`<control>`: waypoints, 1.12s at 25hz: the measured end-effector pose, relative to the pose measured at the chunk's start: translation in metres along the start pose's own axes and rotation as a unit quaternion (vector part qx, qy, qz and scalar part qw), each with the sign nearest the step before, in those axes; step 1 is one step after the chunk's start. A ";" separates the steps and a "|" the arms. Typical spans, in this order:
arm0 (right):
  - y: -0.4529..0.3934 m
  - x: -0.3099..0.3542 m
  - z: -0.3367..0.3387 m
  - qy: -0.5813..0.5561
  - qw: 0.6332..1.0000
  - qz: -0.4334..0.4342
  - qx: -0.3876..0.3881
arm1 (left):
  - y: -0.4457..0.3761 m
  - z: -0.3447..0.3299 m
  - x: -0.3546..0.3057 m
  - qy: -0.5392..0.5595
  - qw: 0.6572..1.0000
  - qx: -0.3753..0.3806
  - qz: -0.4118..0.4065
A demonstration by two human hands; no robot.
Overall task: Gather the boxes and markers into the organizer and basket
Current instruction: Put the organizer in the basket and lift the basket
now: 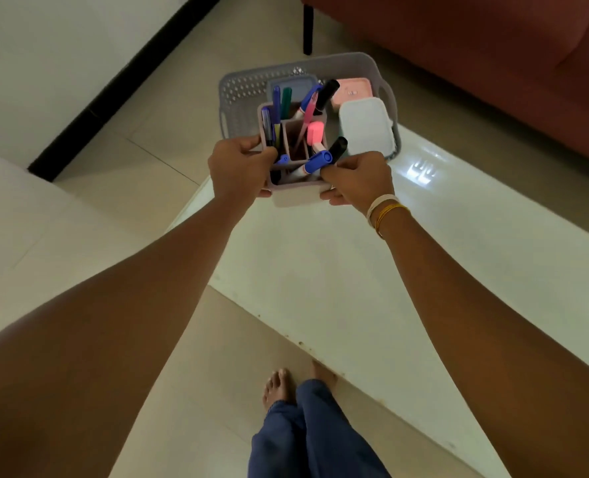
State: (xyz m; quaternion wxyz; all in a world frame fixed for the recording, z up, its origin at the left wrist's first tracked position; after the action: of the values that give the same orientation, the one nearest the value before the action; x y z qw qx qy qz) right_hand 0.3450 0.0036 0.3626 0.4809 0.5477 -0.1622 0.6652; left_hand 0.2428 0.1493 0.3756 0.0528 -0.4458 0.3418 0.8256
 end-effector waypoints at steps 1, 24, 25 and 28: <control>-0.013 0.008 -0.001 0.016 1.000 0.008 0.009 | -0.007 0.000 -0.007 0.021 1.000 -0.008 0.021; -0.168 0.049 -0.037 0.447 0.874 0.073 0.174 | -0.086 -0.022 -0.011 0.199 0.898 0.167 0.355; -0.166 0.045 -0.040 0.451 0.872 0.071 0.176 | -0.086 -0.022 -0.007 0.182 0.893 0.184 0.369; -0.163 0.033 -0.040 0.451 0.875 0.070 0.163 | -0.084 -0.020 0.002 0.113 0.884 0.229 0.392</control>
State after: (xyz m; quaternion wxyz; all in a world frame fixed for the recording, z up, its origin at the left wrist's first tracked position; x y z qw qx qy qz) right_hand 0.4572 0.1273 0.3275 0.3581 0.2458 0.1455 0.8889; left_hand 0.2888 0.2006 0.3225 -0.2137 -0.3416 0.6719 0.6215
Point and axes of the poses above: each hand's wrist, its own y-axis away from the middle knuckle, its own z-axis out of the back of the hand, x = y × z, the point moved 2 cm from there along -y, towards the middle knuckle, and after that the axes turned 11 degrees about z, right-handed, at the moved point
